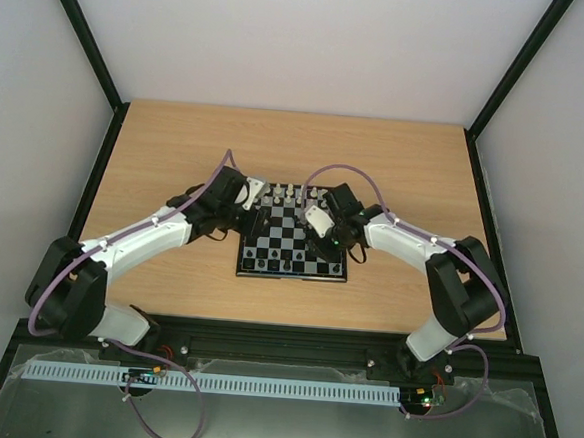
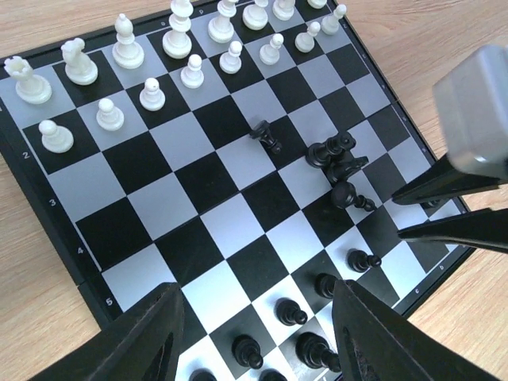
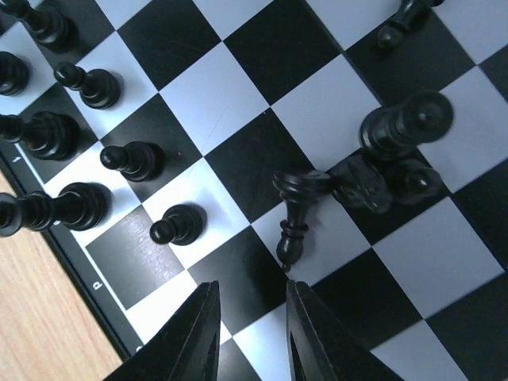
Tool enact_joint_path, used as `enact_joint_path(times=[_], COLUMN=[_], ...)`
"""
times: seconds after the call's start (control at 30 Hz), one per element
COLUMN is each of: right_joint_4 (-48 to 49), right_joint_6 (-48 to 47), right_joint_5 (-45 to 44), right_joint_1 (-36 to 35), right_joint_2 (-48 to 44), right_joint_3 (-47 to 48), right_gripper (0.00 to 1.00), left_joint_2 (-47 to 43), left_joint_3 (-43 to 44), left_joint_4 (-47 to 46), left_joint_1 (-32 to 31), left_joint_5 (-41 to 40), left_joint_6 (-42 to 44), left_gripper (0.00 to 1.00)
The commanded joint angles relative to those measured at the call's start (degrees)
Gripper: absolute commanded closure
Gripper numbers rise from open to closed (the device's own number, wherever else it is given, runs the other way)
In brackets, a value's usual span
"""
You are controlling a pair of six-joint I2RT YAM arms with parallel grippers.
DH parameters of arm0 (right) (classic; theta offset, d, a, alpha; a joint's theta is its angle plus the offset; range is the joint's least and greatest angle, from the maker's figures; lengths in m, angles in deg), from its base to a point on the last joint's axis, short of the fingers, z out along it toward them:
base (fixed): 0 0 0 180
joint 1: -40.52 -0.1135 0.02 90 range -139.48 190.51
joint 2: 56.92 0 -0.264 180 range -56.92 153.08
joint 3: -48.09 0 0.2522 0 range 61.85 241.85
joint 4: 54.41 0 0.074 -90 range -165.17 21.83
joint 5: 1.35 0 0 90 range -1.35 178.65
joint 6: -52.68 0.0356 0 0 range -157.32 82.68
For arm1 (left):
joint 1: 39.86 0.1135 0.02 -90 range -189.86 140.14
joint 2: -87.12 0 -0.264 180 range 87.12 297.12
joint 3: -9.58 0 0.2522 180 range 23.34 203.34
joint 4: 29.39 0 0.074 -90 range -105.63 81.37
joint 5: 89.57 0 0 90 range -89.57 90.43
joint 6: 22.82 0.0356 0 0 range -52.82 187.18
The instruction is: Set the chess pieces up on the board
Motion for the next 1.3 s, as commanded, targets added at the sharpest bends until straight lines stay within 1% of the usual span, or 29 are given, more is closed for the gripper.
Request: enact_joint_path(times=[0.0, 0.13, 0.33, 0.53, 0.63, 0.73, 0.97, 1.27], right_joint_4=[1.31, 1.89, 2.59, 1.83, 0.67, -1.08, -3.42, -4.95], right_joint_6=[0.95, 2.40, 1.99, 0.98, -0.04, -0.75, 0.36, 0.72], right_joint_5=[-3.13, -6.80, -6.62, -7.02, -7.22, -6.89, -3.64, -1.42], right_joint_1=[-1.98, -2.36, -2.53, -2.72, -2.72, -2.72, -2.72, -2.72], right_joint_2=[2.62, 4.85, 7.16, 8.53, 7.80, 6.21, -0.75, -5.23], right_joint_3=[1.64, 3.19, 3.53, 3.54, 2.91, 2.48, 2.52, 2.08], right_gripper=[0.76, 0.76, 0.77, 0.86, 0.91, 0.95, 0.96, 0.96], left_joint_2=[-2.70, -3.42, -3.42, -2.88, -1.37, 0.66, 5.41, 10.30], left_joint_3=[-1.95, -2.98, -3.75, -4.36, -4.61, -4.95, -4.11, -4.21], left_joint_4=[-0.07, -0.71, -1.57, -3.19, -5.21, -8.82, -13.77, -20.60], left_joint_1=[0.43, 0.58, 0.54, 0.53, 0.53, 0.65, 0.86, 1.49], left_joint_5=[0.08, 0.07, 0.46, 1.84, 5.22, 9.00, 15.38, 23.89], left_joint_6=[-1.42, -1.88, -2.48, -4.42, -6.37, -10.05, -15.67, -22.12], left_gripper=[0.45, 0.45, 0.45, 0.45, 0.45, 0.44, 0.44, 0.44])
